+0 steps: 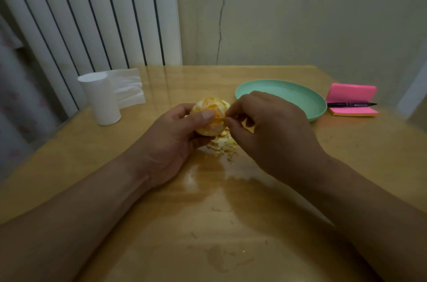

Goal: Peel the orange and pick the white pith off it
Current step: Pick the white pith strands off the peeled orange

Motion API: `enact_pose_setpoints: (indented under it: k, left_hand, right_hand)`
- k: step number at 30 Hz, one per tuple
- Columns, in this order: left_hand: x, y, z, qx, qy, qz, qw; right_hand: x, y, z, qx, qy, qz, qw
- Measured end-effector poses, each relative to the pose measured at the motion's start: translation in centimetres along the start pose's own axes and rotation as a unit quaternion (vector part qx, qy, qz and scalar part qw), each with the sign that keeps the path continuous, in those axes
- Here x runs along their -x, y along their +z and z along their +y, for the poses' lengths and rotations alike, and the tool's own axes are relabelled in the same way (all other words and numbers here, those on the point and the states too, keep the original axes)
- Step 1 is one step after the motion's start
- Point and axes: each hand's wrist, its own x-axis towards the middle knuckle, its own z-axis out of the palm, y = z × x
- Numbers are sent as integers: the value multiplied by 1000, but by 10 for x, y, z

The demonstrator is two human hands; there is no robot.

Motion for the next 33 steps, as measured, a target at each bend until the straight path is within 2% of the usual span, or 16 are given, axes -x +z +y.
enact_pose_setpoints:
  k: [3, 8, 13, 20, 33]
  left_hand:
    - [0, 3, 0, 0, 15, 12, 1000]
    - [1, 6, 0, 6, 29, 6, 1000]
    - [2, 6, 0, 18, 14, -6, 1000]
    - [3, 3, 1, 45, -19, -40, 998]
    - [7, 3, 3, 99, -51, -78, 991]
  right_hand:
    - [-3, 1, -2, 38, -16, 5, 999]
    - [-5, 4, -3, 29, -15, 26, 999]
    - [-4, 4, -4, -27, 3, 50, 998]
    - [0, 1, -2, -154, 49, 24, 987]
    - [1, -3, -5, -207, 48, 23, 977]
